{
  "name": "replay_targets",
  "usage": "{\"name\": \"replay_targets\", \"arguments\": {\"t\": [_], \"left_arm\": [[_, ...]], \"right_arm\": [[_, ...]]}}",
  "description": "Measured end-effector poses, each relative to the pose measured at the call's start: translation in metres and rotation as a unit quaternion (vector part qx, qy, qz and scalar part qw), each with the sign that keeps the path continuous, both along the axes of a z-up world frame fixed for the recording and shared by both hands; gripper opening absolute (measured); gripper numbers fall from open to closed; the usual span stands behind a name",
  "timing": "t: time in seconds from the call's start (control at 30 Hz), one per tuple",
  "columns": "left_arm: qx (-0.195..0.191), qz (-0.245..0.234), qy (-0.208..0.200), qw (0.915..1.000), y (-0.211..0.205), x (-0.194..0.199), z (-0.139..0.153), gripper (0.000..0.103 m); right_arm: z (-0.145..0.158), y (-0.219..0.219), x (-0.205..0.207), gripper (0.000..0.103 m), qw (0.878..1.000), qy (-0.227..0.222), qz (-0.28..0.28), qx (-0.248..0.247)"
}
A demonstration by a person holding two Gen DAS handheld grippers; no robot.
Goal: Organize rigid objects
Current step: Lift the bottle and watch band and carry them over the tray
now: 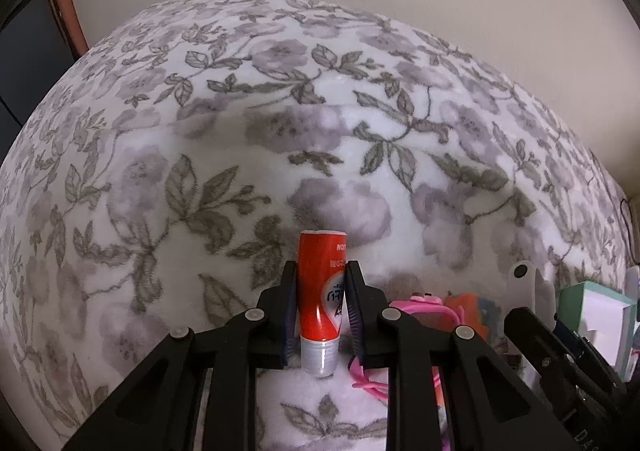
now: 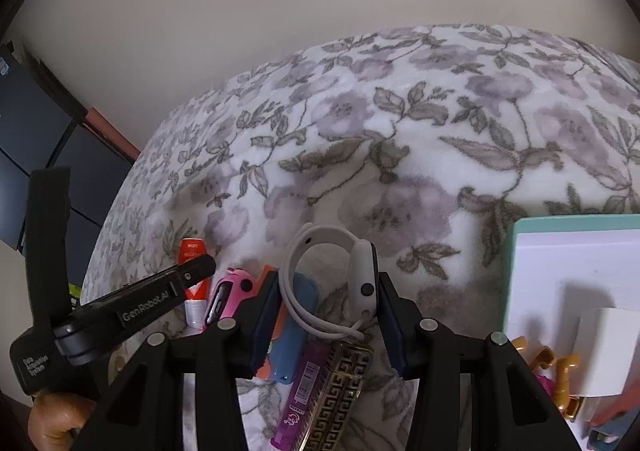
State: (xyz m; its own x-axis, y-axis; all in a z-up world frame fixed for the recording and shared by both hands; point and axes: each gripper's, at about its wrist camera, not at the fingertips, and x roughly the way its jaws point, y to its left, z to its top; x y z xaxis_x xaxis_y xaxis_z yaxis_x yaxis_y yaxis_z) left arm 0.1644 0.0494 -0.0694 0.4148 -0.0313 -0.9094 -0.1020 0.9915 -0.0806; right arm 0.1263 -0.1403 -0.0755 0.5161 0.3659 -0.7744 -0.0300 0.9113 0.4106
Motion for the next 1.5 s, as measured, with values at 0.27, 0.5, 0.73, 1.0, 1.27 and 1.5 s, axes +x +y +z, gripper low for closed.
{"name": "replay_targets", "arguments": {"t": [0.27, 0.5, 0.73, 1.0, 1.27, 1.5], "left_arm": [[-0.005, 0.004, -0.039, 0.9992, 0.001, -0.011, 0.04, 0.021], [-0.002, -0.017, -0.062, 0.9979, -0.015, -0.026, 0.064, 0.021], [0.008, -0.05, -0.097, 0.9941, -0.042, -0.051, 0.092, 0.021], [0.013, -0.115, -0.128, 0.985, -0.091, -0.085, 0.115, 0.021], [-0.007, -0.167, -0.123, 0.9782, -0.134, -0.111, 0.117, 0.021], [-0.01, -0.202, -0.113, 0.9728, -0.167, -0.128, 0.11, 0.021]], "right_arm": [[0.015, -0.023, -0.012, 0.049, 0.999, -0.006, -0.033, 0.012], [0.041, -0.041, -0.032, 0.049, 0.998, -0.021, -0.055, 0.017], [0.067, -0.063, -0.059, 0.049, 0.995, -0.03, -0.09, 0.019], [0.091, -0.091, -0.099, 0.049, 0.991, -0.036, -0.13, -0.012], [0.096, -0.121, -0.132, 0.049, 0.986, -0.033, -0.162, -0.035], [0.097, -0.152, -0.149, 0.049, 0.979, -0.03, -0.195, -0.041]]}}
